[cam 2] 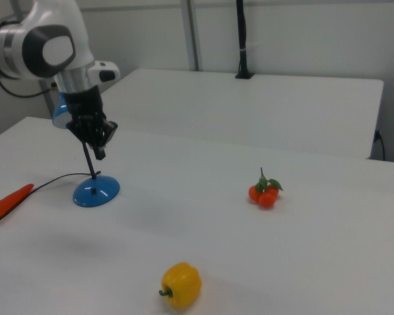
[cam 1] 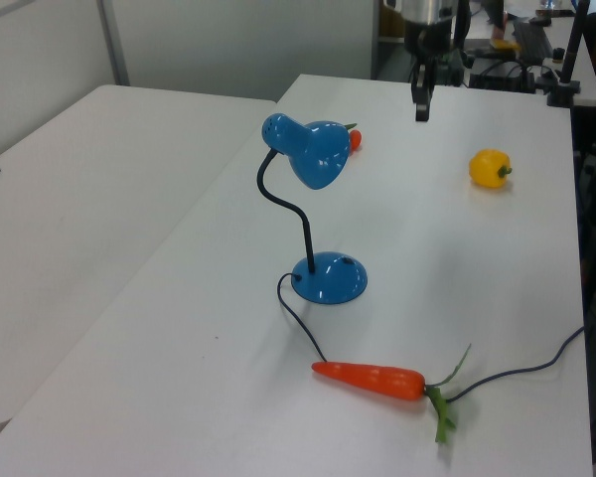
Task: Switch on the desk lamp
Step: 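Move the gripper down toward the switch on the blue lamp base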
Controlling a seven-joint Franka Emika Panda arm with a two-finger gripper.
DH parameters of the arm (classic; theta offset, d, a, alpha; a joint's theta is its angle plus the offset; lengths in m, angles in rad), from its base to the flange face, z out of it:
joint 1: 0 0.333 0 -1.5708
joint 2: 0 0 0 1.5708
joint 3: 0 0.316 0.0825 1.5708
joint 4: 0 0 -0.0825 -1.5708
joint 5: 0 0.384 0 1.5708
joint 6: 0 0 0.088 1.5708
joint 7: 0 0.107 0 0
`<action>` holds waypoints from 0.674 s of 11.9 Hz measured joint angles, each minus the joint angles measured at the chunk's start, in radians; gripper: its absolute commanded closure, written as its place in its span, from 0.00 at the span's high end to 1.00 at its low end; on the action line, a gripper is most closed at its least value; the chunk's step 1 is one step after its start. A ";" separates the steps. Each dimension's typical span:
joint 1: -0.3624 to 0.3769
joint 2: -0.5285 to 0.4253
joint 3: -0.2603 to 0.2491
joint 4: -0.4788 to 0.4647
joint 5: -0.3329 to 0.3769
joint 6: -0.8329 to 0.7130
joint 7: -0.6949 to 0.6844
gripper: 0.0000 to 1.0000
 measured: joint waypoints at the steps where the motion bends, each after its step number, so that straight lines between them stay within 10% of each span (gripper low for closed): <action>1: 0.020 0.000 0.000 -0.032 0.000 0.037 0.000 0.00; 8: 0.133 0.006 0.001 -0.318 -0.001 0.463 -0.063 0.00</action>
